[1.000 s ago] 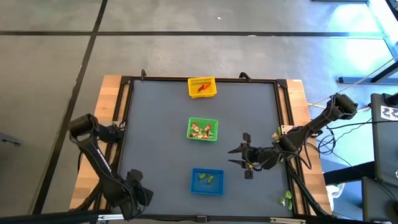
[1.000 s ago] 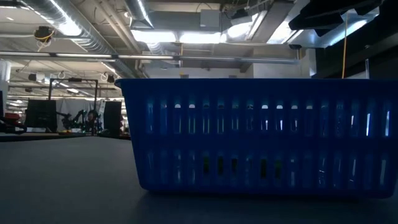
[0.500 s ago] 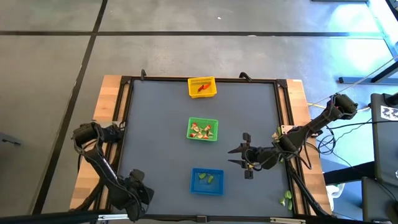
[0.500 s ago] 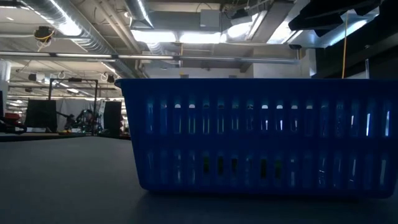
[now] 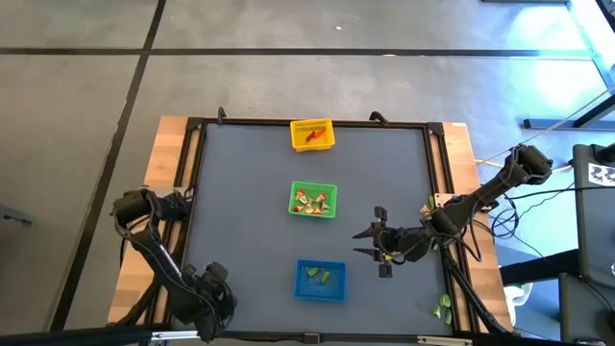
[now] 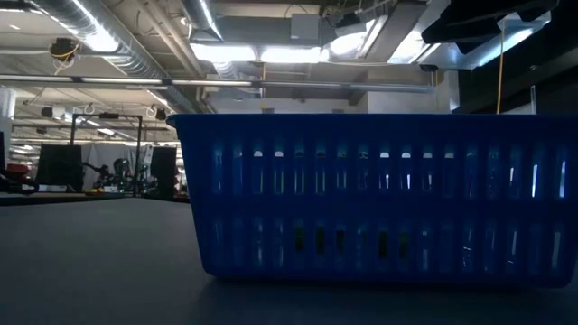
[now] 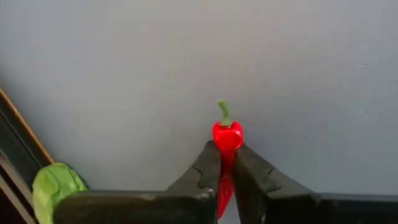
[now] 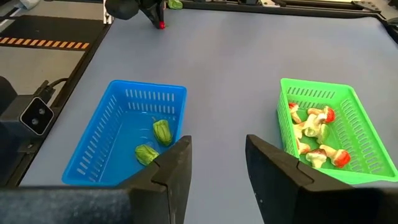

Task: Sort produce into baskets
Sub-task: Put the red chili pepper into the yellow bin

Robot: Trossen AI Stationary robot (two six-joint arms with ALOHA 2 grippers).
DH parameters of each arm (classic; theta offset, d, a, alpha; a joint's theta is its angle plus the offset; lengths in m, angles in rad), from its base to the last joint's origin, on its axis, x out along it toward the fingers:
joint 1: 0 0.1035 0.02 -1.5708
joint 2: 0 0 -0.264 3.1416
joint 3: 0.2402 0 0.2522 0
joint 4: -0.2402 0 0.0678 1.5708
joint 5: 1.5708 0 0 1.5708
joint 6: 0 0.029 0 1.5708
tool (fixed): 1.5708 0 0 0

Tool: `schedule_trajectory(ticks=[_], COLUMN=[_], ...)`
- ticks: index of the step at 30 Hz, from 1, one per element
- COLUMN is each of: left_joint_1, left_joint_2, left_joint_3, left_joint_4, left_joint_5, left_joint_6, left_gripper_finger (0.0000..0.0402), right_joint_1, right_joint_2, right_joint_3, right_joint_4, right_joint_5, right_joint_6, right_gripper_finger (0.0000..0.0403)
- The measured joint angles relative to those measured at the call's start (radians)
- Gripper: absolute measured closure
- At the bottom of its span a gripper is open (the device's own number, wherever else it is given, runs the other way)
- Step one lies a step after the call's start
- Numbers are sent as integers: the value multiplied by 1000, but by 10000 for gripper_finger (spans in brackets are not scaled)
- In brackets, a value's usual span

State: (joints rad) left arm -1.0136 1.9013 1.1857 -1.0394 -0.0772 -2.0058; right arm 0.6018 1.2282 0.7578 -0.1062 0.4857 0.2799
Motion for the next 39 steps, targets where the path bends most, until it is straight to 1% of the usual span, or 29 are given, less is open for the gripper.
schedule_trajectory(ticks=[3,8,13,18,25,27,31,33,37,39], left_joint_1=[13,44,83,128,198,220,269,291,325,343], left_joint_2=[-26,-99,-176,-245,-299,-301,-301,-301,-301,-301], left_joint_3=[-2,-2,-1,-1,-1,-1,-1,-1,-1,-1], left_joint_4=[0,1,9,68,210,262,386,452,566,613], left_joint_5=[-4,-54,-151,-283,-482,-521,-561,-577,-645,-654], left_joint_6=[50,138,236,371,595,662,810,892,1063,1131], left_gripper_finger=[387,372,368,368,367,367,367,367,366,366], right_joint_1=[0,0,0,0,0,0,0,-1,0,0], right_joint_2=[0,0,0,0,0,0,0,0,0,0], right_joint_3=[0,0,0,0,0,0,0,0,0,0], right_joint_4=[0,-1,0,0,3,5,17,38,34,37], right_joint_5=[-1,-37,-35,-29,-25,-12,11,-21,-111,-114], right_joint_6=[1,2,-14,-24,-26,-26,-26,-29,-84,-94], right_gripper_finger=[251,251,251,251,251,251,251,251,251,251])
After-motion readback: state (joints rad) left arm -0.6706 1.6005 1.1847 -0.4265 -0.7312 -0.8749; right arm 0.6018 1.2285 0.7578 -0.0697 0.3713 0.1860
